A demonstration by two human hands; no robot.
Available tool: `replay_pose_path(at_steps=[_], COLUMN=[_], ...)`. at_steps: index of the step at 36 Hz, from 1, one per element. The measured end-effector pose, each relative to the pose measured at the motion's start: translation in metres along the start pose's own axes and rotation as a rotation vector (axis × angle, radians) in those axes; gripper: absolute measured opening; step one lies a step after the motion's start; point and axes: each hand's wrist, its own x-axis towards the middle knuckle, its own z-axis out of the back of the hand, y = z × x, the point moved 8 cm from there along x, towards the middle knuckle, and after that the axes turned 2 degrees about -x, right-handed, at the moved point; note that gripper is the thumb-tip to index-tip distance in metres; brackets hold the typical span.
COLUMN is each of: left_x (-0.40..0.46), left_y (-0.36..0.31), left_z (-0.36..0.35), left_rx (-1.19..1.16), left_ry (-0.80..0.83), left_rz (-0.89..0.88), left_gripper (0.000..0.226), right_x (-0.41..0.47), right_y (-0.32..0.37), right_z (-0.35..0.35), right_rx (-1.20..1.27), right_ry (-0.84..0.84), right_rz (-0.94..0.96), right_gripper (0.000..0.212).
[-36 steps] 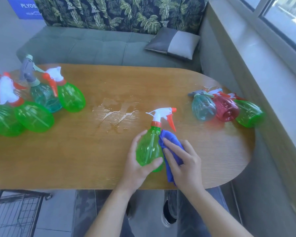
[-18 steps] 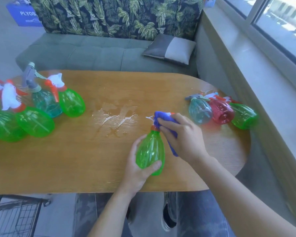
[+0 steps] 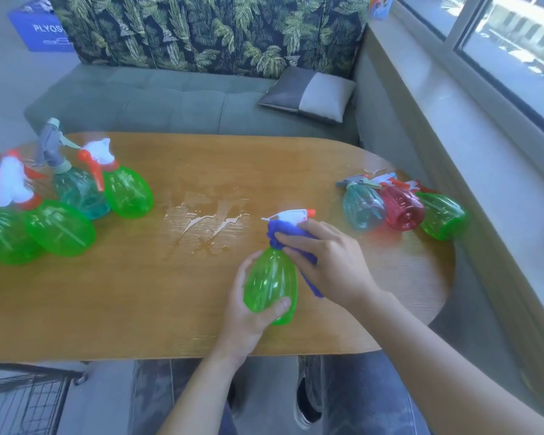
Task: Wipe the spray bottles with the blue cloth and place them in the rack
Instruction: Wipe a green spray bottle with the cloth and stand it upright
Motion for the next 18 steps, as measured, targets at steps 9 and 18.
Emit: replay_pose_path(at_steps=[9,18], left_x=[-0.001,-0.001], left_y=[-0.001,-0.005], left_z=[-0.002,-0.005], left_rx=[-0.004,-0.004], left_ry=[0.010,0.020], left_rz=[0.016,-0.018], left_gripper=[0.089,0.085], right_x=[0.004,0.007], right_y=[-0.010,-0.024], right_z=[0.004,0.011], right_rx=[-0.053,-0.096], right_ry=[-0.040,-0.126], right_rz=[-0.137,-0.244], right_gripper=[0.022,0.023])
